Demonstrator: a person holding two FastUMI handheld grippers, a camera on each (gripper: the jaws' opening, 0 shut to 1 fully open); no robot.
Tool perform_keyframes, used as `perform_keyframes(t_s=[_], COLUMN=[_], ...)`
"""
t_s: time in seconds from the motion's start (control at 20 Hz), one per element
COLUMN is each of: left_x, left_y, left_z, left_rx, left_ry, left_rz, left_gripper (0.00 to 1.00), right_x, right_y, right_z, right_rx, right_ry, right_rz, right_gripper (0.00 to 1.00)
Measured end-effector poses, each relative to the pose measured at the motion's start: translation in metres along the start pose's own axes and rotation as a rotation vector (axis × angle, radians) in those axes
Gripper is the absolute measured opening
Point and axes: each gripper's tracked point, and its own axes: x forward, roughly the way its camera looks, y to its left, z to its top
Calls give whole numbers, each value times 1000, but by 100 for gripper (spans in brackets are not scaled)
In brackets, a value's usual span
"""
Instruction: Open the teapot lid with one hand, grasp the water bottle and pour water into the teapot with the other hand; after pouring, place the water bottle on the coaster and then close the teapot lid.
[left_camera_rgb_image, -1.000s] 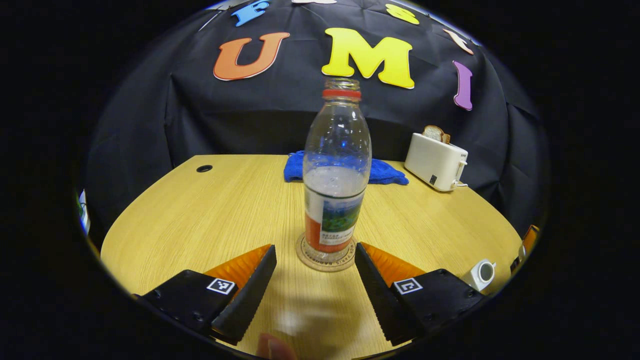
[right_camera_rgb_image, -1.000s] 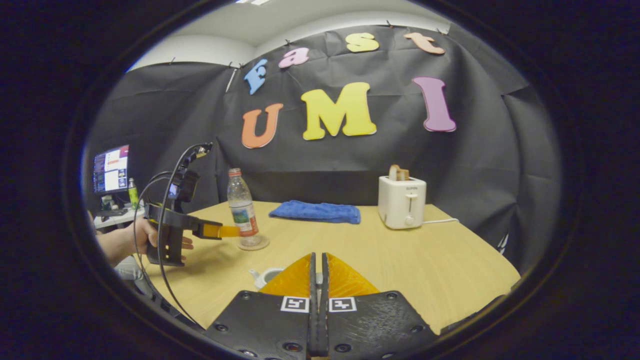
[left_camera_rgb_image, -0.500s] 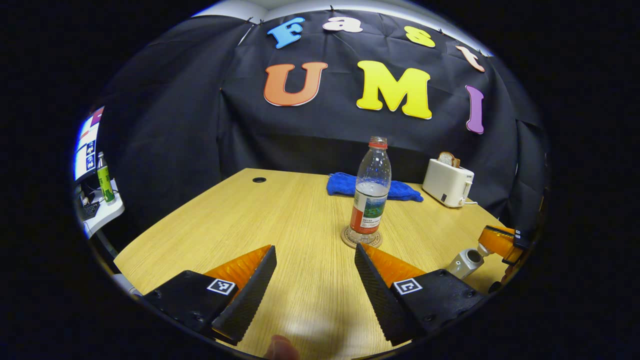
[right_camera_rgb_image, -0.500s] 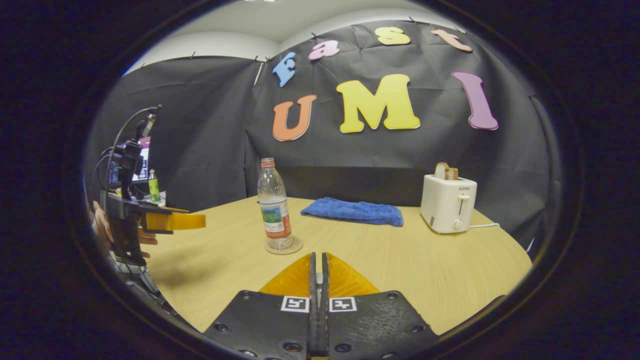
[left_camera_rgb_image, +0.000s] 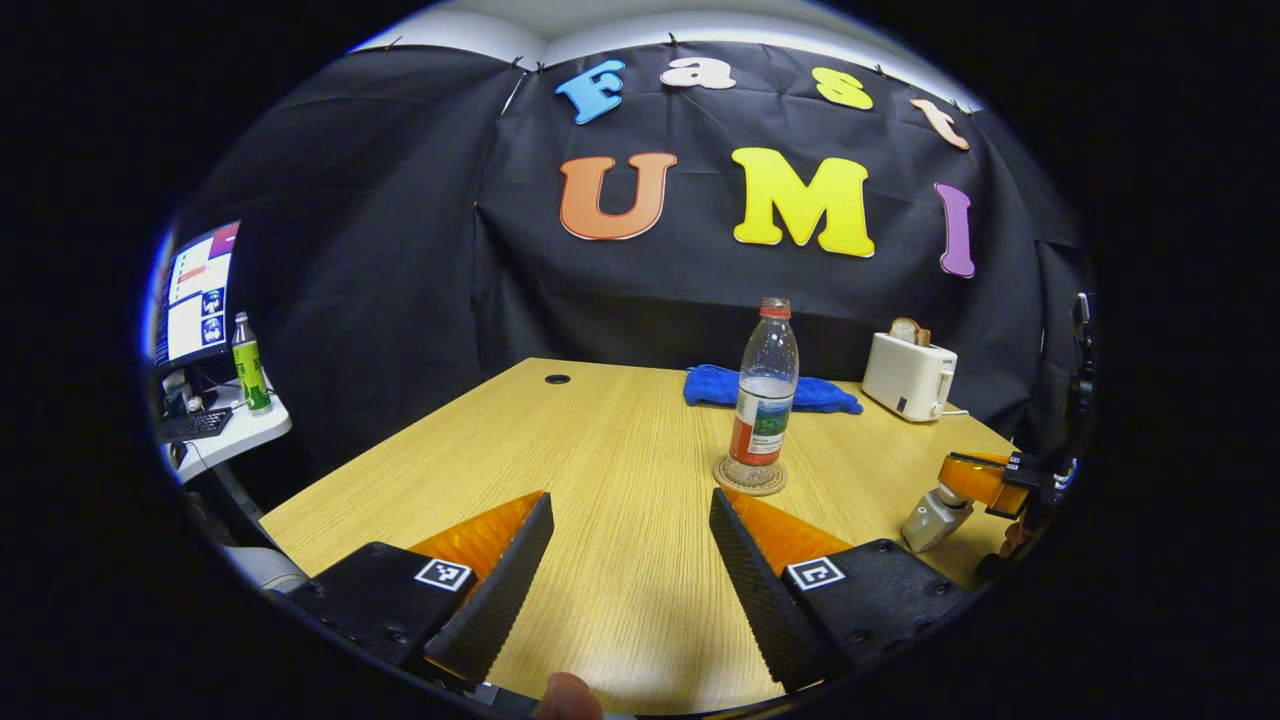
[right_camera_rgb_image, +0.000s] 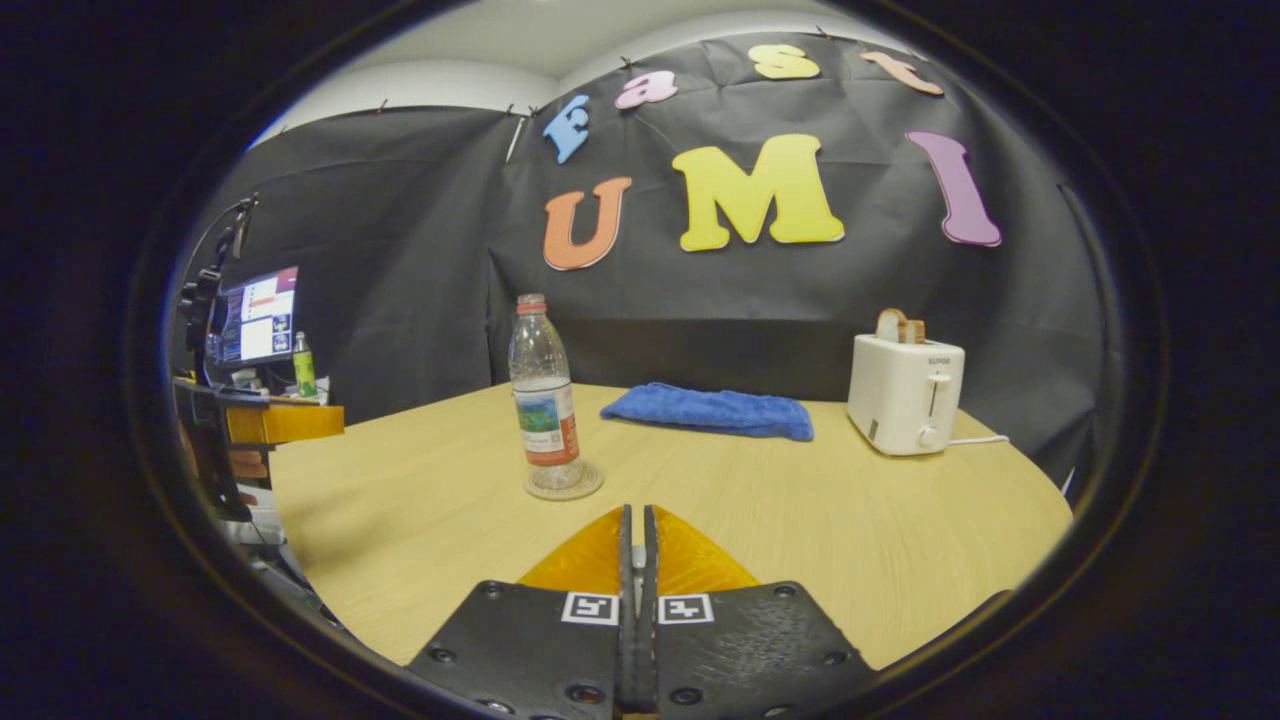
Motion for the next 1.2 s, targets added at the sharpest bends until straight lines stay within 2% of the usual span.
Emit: perform_keyframes(t_s=[0.75,0.95,1.0,1.05,1.1,1.2], left_x=[-13,-21,-24,-25,-28,-33], left_y=[-8,-19,-22,-24,-27,-38], left_z=[17,21,22,25,29,42], left_rx=[-1,-27,-24,-15,-3,12], left_ry=[-46,-48,-53,-65,-82,-126], left_rz=[-7,-20,-22,-18,-15,-18], left_gripper=[99,98,98,98,98,98], right_x=[-1,-8,-12,-16,-22,-34], right_y=[-1,-2,-4,-7,-11,-28], right_z=[-10,2,8,15,20,33], right_rx=[2,22,34,46,54,67], right_ry=[-5,-47,-62,-78,-90,-110], right_rz=[-43,-65,-79,-95,-118,-188], right_gripper=[2,23,44,57,77,98])
